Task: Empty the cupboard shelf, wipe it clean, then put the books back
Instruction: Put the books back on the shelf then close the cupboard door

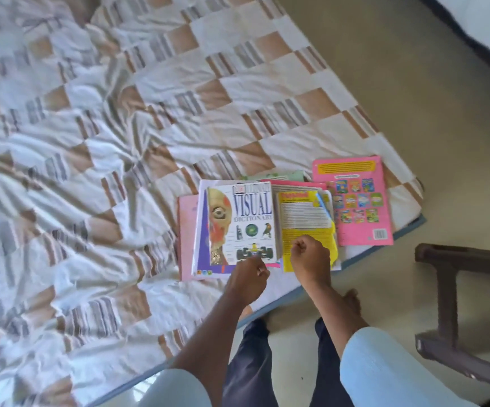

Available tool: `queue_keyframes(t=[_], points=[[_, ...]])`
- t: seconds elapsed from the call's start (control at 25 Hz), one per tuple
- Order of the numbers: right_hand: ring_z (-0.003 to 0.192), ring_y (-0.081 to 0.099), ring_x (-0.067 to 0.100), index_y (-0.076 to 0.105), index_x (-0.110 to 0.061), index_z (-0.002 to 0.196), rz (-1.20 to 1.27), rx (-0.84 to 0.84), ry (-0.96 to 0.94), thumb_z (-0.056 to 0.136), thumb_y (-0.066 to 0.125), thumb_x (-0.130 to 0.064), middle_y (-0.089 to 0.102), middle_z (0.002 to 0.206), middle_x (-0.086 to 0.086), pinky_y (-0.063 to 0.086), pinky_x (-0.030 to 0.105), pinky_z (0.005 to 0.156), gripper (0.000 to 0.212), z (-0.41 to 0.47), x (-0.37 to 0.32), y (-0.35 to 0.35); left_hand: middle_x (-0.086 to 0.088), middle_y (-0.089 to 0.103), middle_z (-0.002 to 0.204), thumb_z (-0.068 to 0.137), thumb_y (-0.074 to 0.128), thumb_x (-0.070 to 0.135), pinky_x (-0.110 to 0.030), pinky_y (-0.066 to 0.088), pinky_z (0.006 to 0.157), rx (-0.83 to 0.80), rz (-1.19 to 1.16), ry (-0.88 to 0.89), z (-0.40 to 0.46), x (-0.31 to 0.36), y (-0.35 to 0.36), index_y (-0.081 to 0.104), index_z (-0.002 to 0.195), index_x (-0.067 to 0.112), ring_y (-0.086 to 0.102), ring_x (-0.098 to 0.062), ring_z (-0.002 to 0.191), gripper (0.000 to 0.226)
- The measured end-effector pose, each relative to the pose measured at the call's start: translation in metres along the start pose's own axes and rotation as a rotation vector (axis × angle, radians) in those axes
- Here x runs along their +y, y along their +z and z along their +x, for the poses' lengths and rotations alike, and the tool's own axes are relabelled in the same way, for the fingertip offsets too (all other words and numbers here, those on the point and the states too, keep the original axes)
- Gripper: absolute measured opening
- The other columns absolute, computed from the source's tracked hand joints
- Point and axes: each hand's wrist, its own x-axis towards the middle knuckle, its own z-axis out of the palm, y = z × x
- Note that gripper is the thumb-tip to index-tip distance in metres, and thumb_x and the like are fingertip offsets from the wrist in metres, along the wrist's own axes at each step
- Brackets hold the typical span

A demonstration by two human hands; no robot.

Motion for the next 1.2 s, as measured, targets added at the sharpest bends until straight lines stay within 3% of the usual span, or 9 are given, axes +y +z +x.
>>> queue_keyframes(t=[0.12, 0.24, 0.36, 0.48, 0.68, 0.8, 0.92, 1.12, 1.2], points=[[0.076, 0.067, 0.031, 0.066, -0.019, 0.078, -0.038, -0.058, -0.087, 0.089, 0.061, -0.014, 0.071, 0.076, 0.001, 0.055, 0.044, 0.063, 0.013, -0.008, -0.02, 0.027, 0.0, 0.069, 0.09, 0.092, 0.06, 0.018, -0.032, 0.053, 0.075, 0.057, -0.096, -0.033, 0.004, -0.021, -0.006, 0.068, 0.096, 0.016, 0.065, -0.022, 0.088, 0.009], [0.077, 0.068, 0.029, 0.069, -0.018, 0.082, -0.049, -0.091, -0.157, 0.087, 0.062, -0.012, 0.072, 0.079, 0.001, 0.056, 0.044, 0.065, 0.01, -0.015, -0.039, 0.061, 0.002, 0.064, 0.085, 0.094, 0.061, 0.018, -0.03, 0.046, 0.065, 0.139, -0.217, -0.112, 0.014, -0.045, -0.019, 0.064, 0.108, 0.017, 0.06, -0.021, 0.076, 0.014], [0.077, 0.069, 0.029, 0.07, -0.015, 0.085, -0.051, -0.114, -0.198, 0.085, 0.062, -0.01, 0.074, 0.08, 0.004, 0.056, 0.042, 0.065, 0.01, -0.019, -0.055, 0.092, -0.01, 0.065, 0.114, 0.095, 0.055, 0.014, -0.038, 0.051, 0.085, 0.278, -0.176, -0.13, 0.034, -0.068, -0.033, 0.062, 0.121, 0.013, 0.062, -0.03, 0.106, 0.027], [0.073, 0.067, 0.03, 0.068, -0.011, 0.083, -0.073, -0.143, -0.261, 0.085, 0.061, -0.008, 0.072, 0.077, 0.006, 0.054, 0.04, 0.061, 0.007, -0.023, -0.066, 0.118, -0.009, 0.049, 0.137, 0.096, 0.052, 0.02, -0.045, 0.041, 0.105, 0.304, -0.148, -0.251, 0.052, -0.089, -0.051, 0.051, 0.138, 0.018, 0.045, -0.031, 0.129, 0.042], [0.066, 0.063, 0.027, 0.066, -0.007, 0.081, -0.082, -0.183, -0.332, 0.087, 0.057, -0.006, 0.069, 0.072, 0.009, 0.052, 0.037, 0.057, 0.011, -0.026, -0.087, 0.161, -0.017, 0.048, 0.142, 0.084, 0.055, 0.018, -0.048, 0.046, 0.105, 0.184, -0.294, -0.37, 0.087, -0.141, -0.064, 0.041, 0.145, 0.016, 0.054, -0.038, 0.124, 0.063], [0.062, 0.059, 0.026, 0.063, -0.011, 0.078, -0.074, -0.192, -0.338, 0.084, 0.055, -0.008, 0.065, 0.067, 0.006, 0.048, 0.036, 0.055, 0.01, -0.029, -0.09, 0.182, -0.016, 0.041, 0.147, 0.089, 0.061, 0.017, -0.043, 0.038, 0.111, 0.173, -0.27, -0.374, 0.096, -0.141, -0.06, 0.035, 0.151, 0.013, 0.043, -0.036, 0.135, 0.067], [0.067, 0.06, 0.024, 0.065, -0.012, 0.081, -0.066, -0.195, -0.309, 0.083, 0.054, -0.013, 0.067, 0.073, 0.006, 0.046, 0.031, 0.059, 0.011, -0.026, -0.091, 0.191, -0.013, 0.042, 0.145, 0.086, 0.067, 0.022, -0.046, 0.041, 0.108, 0.246, -0.348, -0.409, 0.108, -0.142, -0.058, 0.039, 0.146, 0.013, 0.044, -0.033, 0.133, 0.067], [0.075, 0.06, 0.013, 0.069, -0.011, 0.094, -0.001, -0.206, -0.289, 0.095, 0.059, -0.008, 0.072, 0.09, 0.004, 0.043, 0.014, 0.065, 0.01, -0.019, -0.103, 0.194, -0.01, 0.065, 0.117, 0.088, 0.073, 0.026, -0.037, 0.054, 0.085, 0.178, -0.463, -0.335, 0.125, -0.146, -0.081, 0.057, 0.122, 0.013, 0.062, -0.027, 0.1, 0.04], [0.079, 0.061, 0.016, 0.068, -0.01, 0.097, -0.004, -0.201, -0.276, 0.097, 0.056, -0.008, 0.071, 0.095, 0.007, 0.05, 0.02, 0.07, 0.012, -0.019, -0.111, 0.197, -0.013, 0.065, 0.113, 0.091, 0.068, 0.023, -0.035, 0.054, 0.079, 0.146, -0.448, -0.309, 0.124, -0.147, -0.085, 0.053, 0.117, 0.012, 0.064, -0.03, 0.099, 0.031]])
